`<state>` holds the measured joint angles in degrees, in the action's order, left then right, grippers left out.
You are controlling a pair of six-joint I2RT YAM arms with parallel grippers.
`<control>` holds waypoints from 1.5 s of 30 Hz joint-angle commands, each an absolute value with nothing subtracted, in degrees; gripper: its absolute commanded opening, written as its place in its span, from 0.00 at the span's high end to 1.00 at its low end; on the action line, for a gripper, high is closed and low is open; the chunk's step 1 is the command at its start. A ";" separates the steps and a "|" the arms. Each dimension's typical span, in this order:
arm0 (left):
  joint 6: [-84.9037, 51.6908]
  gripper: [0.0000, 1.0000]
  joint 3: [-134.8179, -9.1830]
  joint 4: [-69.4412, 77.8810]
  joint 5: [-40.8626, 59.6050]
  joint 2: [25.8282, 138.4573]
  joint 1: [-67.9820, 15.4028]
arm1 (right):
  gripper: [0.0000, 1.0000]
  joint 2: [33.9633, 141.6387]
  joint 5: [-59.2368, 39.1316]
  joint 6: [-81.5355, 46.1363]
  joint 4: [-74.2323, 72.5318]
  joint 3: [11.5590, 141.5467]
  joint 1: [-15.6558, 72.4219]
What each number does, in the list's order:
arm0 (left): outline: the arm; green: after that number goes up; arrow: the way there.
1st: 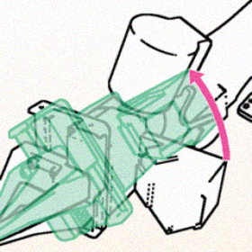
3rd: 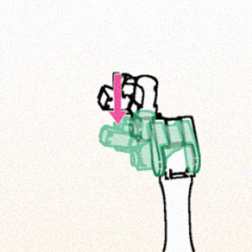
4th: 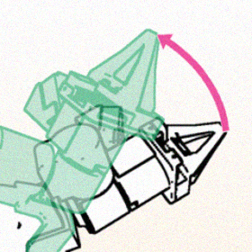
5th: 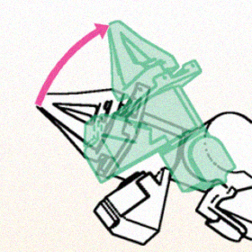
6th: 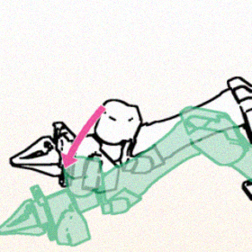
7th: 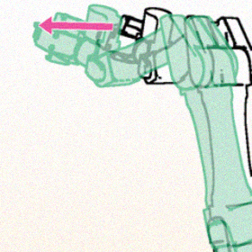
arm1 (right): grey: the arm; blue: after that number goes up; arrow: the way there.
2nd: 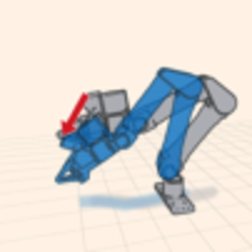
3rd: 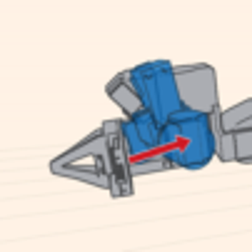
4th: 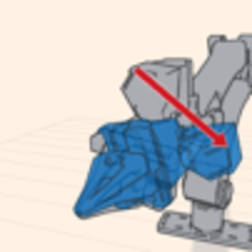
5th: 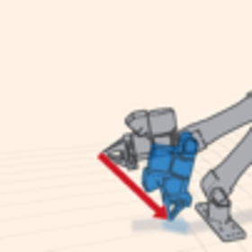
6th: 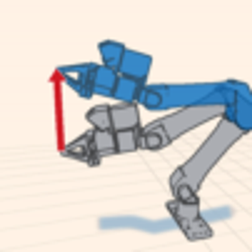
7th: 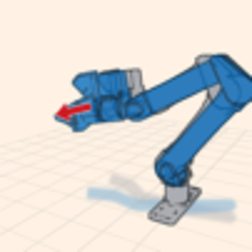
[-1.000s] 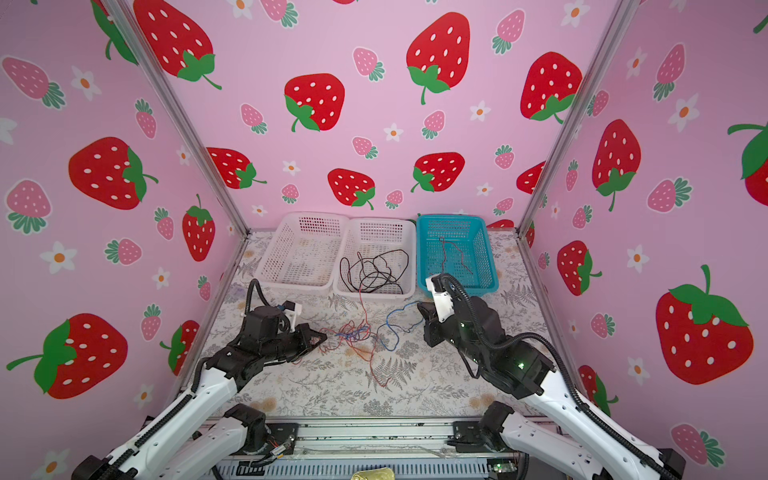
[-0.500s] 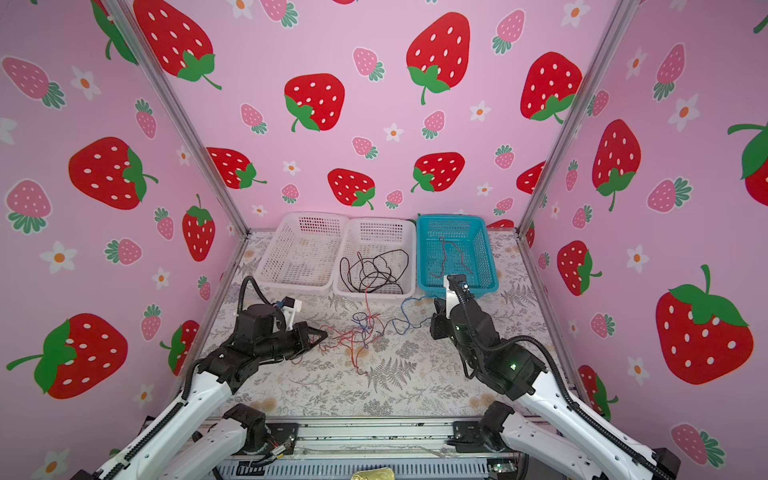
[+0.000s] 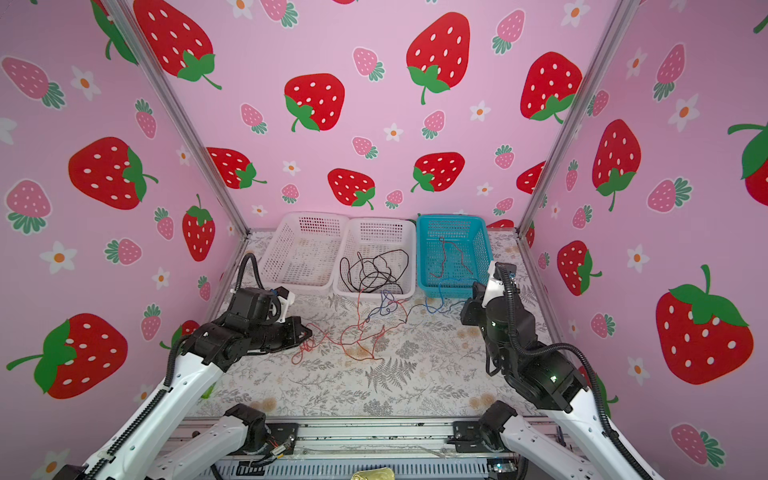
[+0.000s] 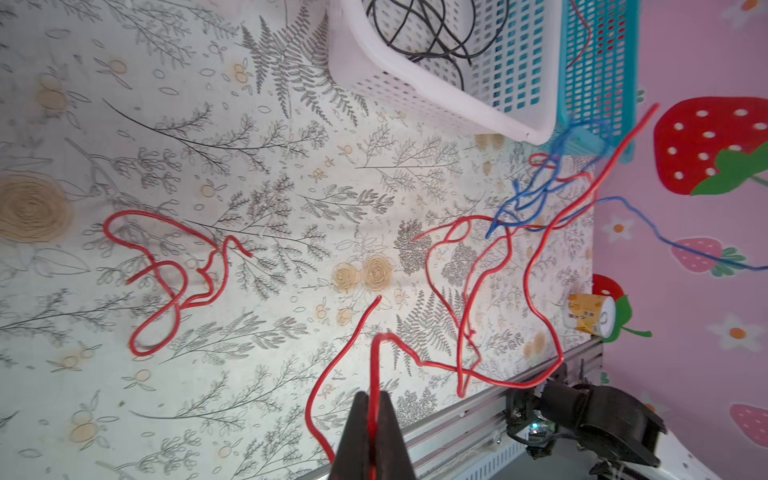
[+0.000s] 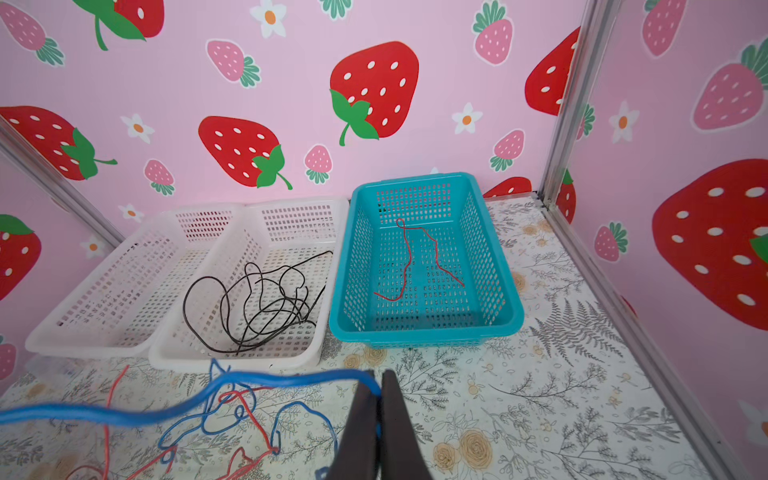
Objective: Untangle the cables
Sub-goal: 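Pull the blue wire with the right gripper away from the left gripper's red tangle, then carry the red wire with the left gripper over the teal basket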
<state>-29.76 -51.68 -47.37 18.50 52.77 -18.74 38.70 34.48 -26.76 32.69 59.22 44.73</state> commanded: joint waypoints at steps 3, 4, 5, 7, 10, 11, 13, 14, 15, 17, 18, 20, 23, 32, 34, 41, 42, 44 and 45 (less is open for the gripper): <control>-22.57 1.00 -57.42 -55.78 13.98 55.20 -18.74 | 1.00 37.54 37.44 -24.92 39.16 65.41 44.37; -21.70 1.00 -57.72 -56.25 14.37 55.74 -18.82 | 1.00 37.37 36.93 -24.79 39.62 66.56 44.37; -21.50 1.00 -58.01 -56.60 14.68 56.19 -18.88 | 1.00 37.26 35.99 -24.66 39.67 67.34 44.38; -21.16 1.00 -57.92 -56.03 16.33 56.86 -19.42 | 1.00 37.52 30.42 -23.89 38.50 68.38 44.38; -21.97 1.00 -57.16 -53.96 21.19 58.09 -20.29 | 1.00 38.86 17.29 -22.20 33.74 67.20 44.38; -22.31 1.00 -56.91 -53.40 21.27 58.41 -21.10 | 1.00 39.31 13.80 -22.15 31.87 66.38 44.38; -22.29 1.00 -57.48 -53.37 19.12 59.11 -23.77 | 1.00 40.33 11.89 -22.98 29.19 65.30 44.34; -22.10 1.00 -57.99 -53.86 18.02 59.35 -24.87 | 1.00 40.64 12.46 -23.09 28.88 65.30 44.38; -21.63 1.00 -58.51 -54.42 16.70 59.48 -26.03 | 1.00 40.57 14.34 -22.82 28.39 65.30 44.38; -20.53 1.00 -59.33 -56.10 14.32 59.33 -27.80 | 1.00 40.08 18.40 -22.46 27.31 65.60 44.34; -19.73 1.00 -59.73 -56.99 13.55 59.28 -28.48 | 1.00 39.99 19.65 -22.12 26.68 66.03 44.38; -18.75 1.00 -60.38 -57.59 15.59 59.43 -29.66 | 1.00 40.54 21.59 -21.69 26.20 67.32 44.38; -18.04 1.00 -61.14 -57.82 15.74 59.95 -33.69 | 1.00 42.71 23.12 -20.80 25.87 69.77 44.38; -15.47 1.00 -64.23 -61.92 8.80 65.83 -43.99 | 1.00 47.04 24.01 -18.72 22.92 76.69 44.37; -15.37 1.00 -64.15 -61.61 8.73 66.07 -44.21 | 1.00 47.73 22.88 -18.81 22.76 77.24 44.38; -15.21 1.00 -65.34 -63.58 3.19 68.84 -44.39 | 1.00 46.92 22.74 -18.35 23.34 78.24 44.37; -14.75 1.00 -65.52 -64.01 3.25 69.33 -44.46 | 1.00 46.58 23.55 -17.88 23.83 78.91 44.38; -14.28 1.00 -66.17 -65.25 2.03 70.76 -44.99 | 1.00 46.36 24.86 -17.02 24.96 80.67 44.34; -13.69 1.00 -66.91 -65.99 1.54 71.63 -45.40 | 1.00 46.28 24.96 -16.71 25.60 81.54 44.38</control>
<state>-15.46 -63.81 -62.17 4.51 70.24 -44.49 47.90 22.68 -18.46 25.93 78.02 44.71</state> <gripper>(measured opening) 0.065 0.054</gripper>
